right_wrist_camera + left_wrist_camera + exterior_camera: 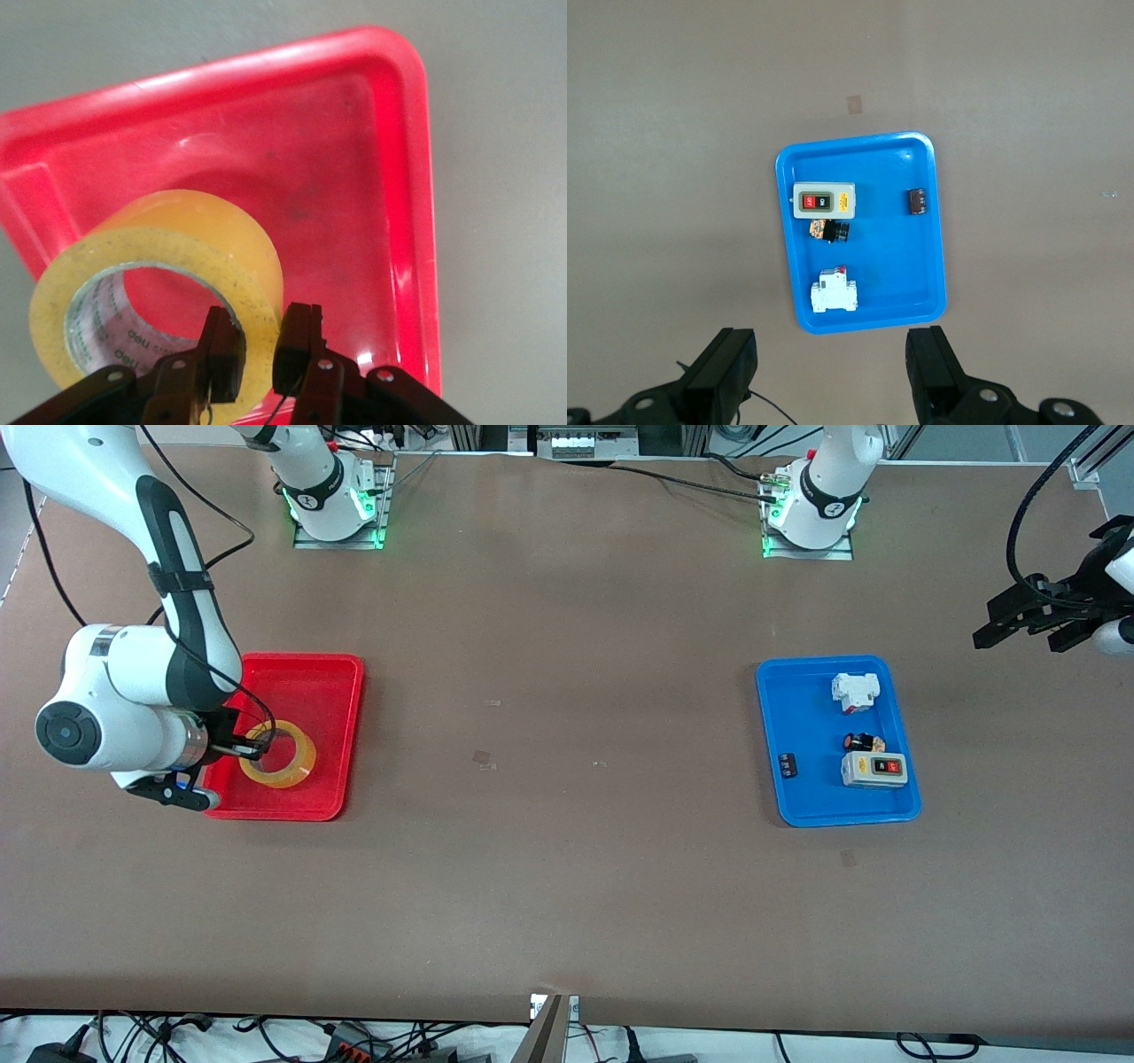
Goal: Place and move tape with both arms
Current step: 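Carry the tape roll with the right gripper into the red tray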
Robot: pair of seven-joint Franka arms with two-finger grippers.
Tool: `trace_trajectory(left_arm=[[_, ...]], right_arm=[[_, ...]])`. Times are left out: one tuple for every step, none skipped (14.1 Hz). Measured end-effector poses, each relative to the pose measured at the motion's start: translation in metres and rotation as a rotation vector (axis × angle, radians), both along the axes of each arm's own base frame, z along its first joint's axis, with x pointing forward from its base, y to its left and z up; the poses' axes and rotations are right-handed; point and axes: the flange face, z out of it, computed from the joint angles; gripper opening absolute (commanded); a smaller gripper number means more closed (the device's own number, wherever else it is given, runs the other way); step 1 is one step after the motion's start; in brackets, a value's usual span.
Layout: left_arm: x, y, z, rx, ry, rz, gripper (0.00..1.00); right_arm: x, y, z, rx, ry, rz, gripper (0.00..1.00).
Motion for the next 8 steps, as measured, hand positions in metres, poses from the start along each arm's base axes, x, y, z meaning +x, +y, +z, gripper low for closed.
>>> trace_trajectory(left_arm=[[0.000, 0.000, 0.000, 0.000, 0.001, -0.001, 1.00], [0.000, -0.001, -0.001, 0.000, 0.002, -0.002, 1.00], [0.000, -0.002, -0.001, 0.000, 0.004, -0.003, 1.00], [0.001, -0.003, -0.002, 0.000, 0.005, -0.005, 1.00], [0.001, -0.003, -0.003, 0.000, 0.007, -0.006, 1.00], [0.001, -0.004, -0.003, 0.000, 0.009, -0.006, 1.00], [0.001, -0.004, -0.004, 0.000, 0.010, -0.007, 1.00], [0.001, -0.004, -0.004, 0.000, 0.011, -0.007, 1.00]], right_arm=[[-0.010, -0.006, -0.005, 0.005, -0.003, 0.002, 0.00], [-0.019, -0.010, -0.010, 0.009, -0.001, 0.001, 0.00], [-0.028, -0.012, -0.015, 0.011, 0.001, 0.000, 0.00], [-0.035, -0.012, -0.022, 0.012, 0.000, 0.001, 0.00], [-0.041, -0.011, -0.031, 0.014, -0.004, 0.007, 0.00], [-0.047, -0.010, -0.040, 0.018, -0.007, 0.025, 0.00], [-0.053, -0.010, -0.048, 0.024, -0.006, 0.052, 0.00], [-0.059, -0.011, -0.054, 0.031, -0.003, 0.076, 0.09]])
